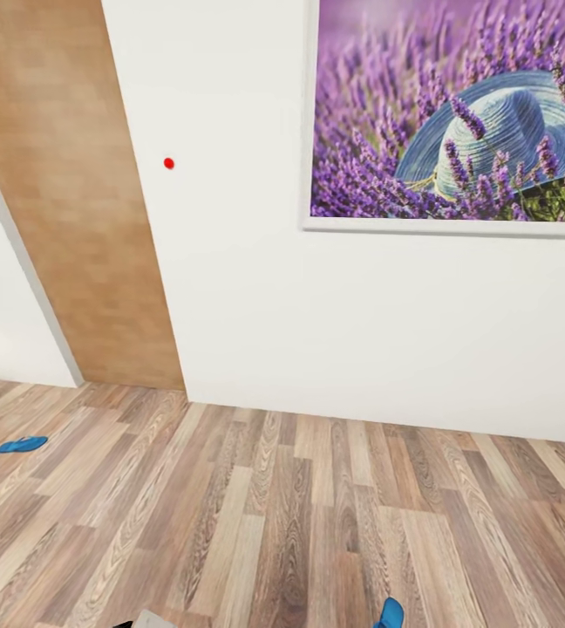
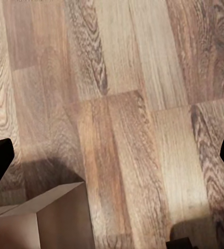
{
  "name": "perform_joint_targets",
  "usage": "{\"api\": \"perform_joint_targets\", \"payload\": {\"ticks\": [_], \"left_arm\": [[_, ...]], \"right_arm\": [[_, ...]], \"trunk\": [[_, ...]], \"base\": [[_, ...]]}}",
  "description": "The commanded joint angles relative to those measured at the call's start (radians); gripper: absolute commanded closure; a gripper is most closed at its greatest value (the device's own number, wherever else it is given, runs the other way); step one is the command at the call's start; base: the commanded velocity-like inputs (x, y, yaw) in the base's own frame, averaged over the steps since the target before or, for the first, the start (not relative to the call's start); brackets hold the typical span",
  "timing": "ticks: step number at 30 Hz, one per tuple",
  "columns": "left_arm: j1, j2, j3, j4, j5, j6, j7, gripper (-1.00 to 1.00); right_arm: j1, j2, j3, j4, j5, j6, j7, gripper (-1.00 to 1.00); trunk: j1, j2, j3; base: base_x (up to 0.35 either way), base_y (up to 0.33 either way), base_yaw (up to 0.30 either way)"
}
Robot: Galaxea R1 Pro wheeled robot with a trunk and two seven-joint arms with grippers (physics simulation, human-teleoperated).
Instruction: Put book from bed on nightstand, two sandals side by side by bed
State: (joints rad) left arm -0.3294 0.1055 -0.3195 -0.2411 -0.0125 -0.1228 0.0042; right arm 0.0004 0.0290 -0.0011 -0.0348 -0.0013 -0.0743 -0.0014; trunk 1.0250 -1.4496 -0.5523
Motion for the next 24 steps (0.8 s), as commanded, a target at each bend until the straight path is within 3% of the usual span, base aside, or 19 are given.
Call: {"api": "perform_joint_targets", "payload": {"ticks": [1, 16, 24], "left_arm": [[0.000, 0.000, -0.003, 0.000, -0.001, -0.003, 0.000, -1.00], [0.000, 0.000, -0.012, 0.000, -0.001, -0.003, 0.000, -1.00], [0.000, 0.000, -0.016, 0.000, -0.001, -0.003, 0.001, -1.00]], "right_arm": [[0.000, 0.000, 0.000, 0.000, 0.000, -0.002, 0.000, -1.00], [0.000, 0.000, 0.000, 0.000, 0.000, -0.002, 0.000, -1.00], [0.000, 0.000, 0.000, 0.000, 0.000, -0.002, 0.000, -1.00]], "trunk": [[0.000, 0.000, -0.001], [0.000, 0.000, -0.001], [0.000, 0.000, -0.001]], "base": [[0.006, 0.005, -0.037], [0.005, 0.005, -0.012], [0.107, 0.113, -0.002]]}}
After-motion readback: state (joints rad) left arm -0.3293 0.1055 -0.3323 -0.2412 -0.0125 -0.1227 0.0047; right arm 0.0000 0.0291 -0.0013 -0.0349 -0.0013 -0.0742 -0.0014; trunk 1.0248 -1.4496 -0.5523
